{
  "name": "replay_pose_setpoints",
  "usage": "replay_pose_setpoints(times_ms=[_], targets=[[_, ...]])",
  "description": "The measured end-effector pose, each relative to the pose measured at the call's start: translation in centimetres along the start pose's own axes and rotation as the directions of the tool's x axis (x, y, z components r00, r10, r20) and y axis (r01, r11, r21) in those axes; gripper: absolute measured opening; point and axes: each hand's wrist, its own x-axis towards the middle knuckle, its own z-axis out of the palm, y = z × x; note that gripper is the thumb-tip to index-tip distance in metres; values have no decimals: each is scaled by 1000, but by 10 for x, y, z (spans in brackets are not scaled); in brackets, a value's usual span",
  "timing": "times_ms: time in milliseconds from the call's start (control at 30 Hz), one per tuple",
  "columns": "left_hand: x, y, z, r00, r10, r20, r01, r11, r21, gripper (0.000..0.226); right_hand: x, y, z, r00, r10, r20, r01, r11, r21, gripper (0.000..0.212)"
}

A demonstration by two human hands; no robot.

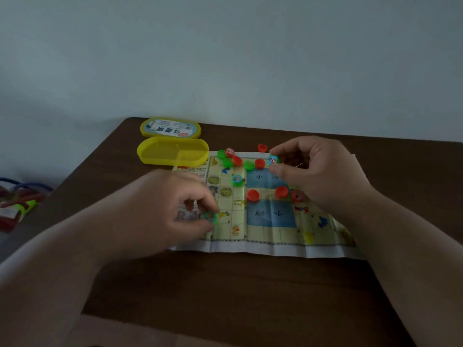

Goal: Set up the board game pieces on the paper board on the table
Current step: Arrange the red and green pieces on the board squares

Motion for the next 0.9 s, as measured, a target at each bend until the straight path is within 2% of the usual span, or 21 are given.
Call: replay_pose_setpoints(times_ms=[100, 233, 333, 400, 633, 767, 833, 900], targets=[[-14, 4, 12, 999, -9, 41, 7, 999, 38, 32, -2, -3, 5, 997, -81, 12, 81, 992, -93, 16], [-25, 6, 23, 995, -52, -81, 53, 999, 14, 32, -8, -11, 15, 962, -186, 198, 218, 964, -150, 15], [-30, 6, 29, 988, -61, -140, 62, 998, 2, 26, -9, -9, 32, 905, -275, 326, 379, 867, -323, 26], [-34, 4, 32, 985, -69, -155, 67, 998, -20, 24, -8, -5, 43, 884, -308, 353, 437, 812, -388, 33], [-39, 3, 38, 970, -91, -225, 74, 994, -83, 21, -6, -6, 51, 864, -285, 416, 465, 767, -441, 36], [-40, -2, 37, 974, -76, -215, 62, 996, -71, 22, -6, -5, 49, 859, -270, 435, 470, 752, -461, 47], [-40, -5, 33, 978, -73, -194, 58, 995, -81, 23, -6, -6, 43, 874, -288, 392, 450, 786, -425, 49], [-36, -6, 24, 982, -79, -169, 59, 991, -118, 20, -4, -6, 29, 922, -304, 239, 374, 857, -354, 41]])
